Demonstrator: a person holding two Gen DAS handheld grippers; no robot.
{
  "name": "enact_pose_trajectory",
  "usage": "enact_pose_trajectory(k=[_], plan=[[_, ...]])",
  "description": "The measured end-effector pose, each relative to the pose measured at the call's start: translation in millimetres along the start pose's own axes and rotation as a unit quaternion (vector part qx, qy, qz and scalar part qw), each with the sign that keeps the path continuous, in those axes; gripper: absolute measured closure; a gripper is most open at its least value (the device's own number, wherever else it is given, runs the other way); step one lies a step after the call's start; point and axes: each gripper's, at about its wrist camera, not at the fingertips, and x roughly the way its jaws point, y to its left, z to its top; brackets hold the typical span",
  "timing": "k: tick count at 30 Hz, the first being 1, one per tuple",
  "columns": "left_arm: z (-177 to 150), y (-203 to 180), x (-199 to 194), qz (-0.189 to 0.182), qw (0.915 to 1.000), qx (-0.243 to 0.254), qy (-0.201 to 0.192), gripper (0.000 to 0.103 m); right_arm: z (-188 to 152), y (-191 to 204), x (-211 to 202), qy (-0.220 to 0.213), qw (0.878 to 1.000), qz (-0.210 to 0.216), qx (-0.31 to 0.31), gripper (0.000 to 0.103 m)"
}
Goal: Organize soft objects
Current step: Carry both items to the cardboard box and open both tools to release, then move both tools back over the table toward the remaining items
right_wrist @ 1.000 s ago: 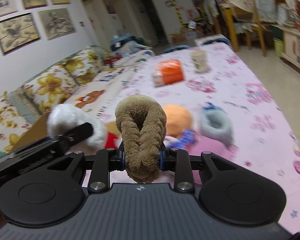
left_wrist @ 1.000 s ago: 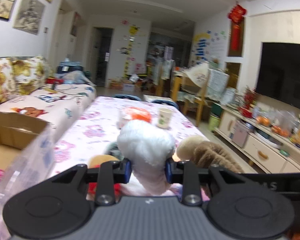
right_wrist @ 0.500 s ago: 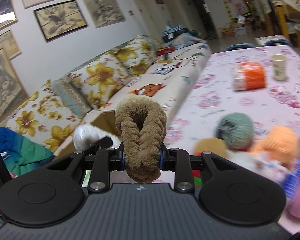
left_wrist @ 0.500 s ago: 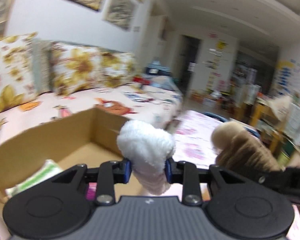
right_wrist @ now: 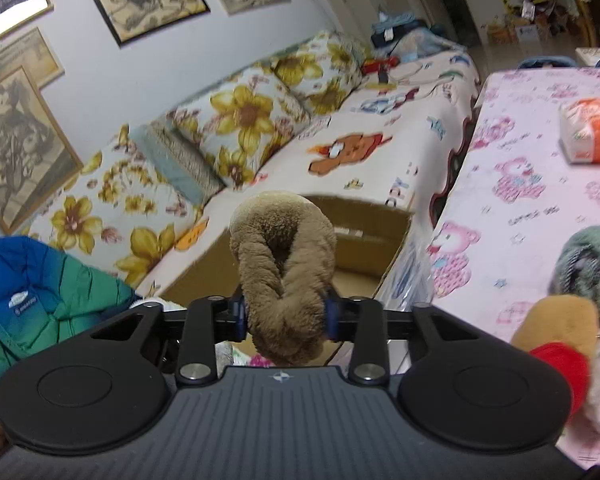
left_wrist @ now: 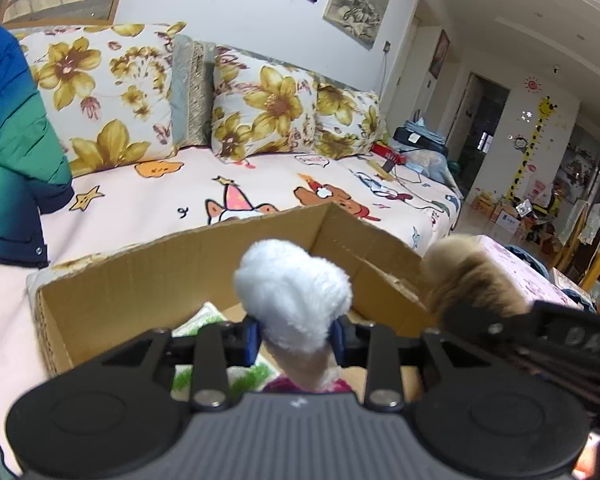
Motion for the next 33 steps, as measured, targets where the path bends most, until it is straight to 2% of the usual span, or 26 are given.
enact_pose_trajectory(k=[1,3,4,5,7,15,26,33], plan=[[0,0,0,0.004,1.0000,0.000,0.001,0.066,-1,-1,-1,-0.003,1.000,-0.009,0.002,0.035],[1,3,1,0.010,0.9999,-0.004,-0.004,0.059,-4,-1,-12,-0.014,1.000,-0.014,0.006,0.006],[1,2,0,0.010,0.9999,-0.005,-0.006,0.053,-5,-3,-18,-0.023,1.000,-0.014,0.007,0.002],[1,1,-1,0.012,0.9999,-0.002,-0.009,0.046,-4,-3,-24,-0.031,0.999,-0.017,0.008,0.002],[1,-2,-3,0.014,0.9997,0.006,-0.017,0.039,-2,-4,-36,-0.046,0.999,-0.025,0.010,0.002],[-2,-17,-13,-0.019,0.9983,0.035,-0.044,0.024,-11,-19,-87,-0.106,0.990,-0.091,0.000,0.002],[-16,-48,-30,-0.092,0.9897,0.085,-0.069,0.002,-28,-45,-119,-0.121,0.984,-0.134,0.012,0.002],[-32,-74,-37,-0.137,0.9795,0.131,-0.067,0.001,-37,-55,-131,-0.128,0.978,-0.163,0.036,0.000]])
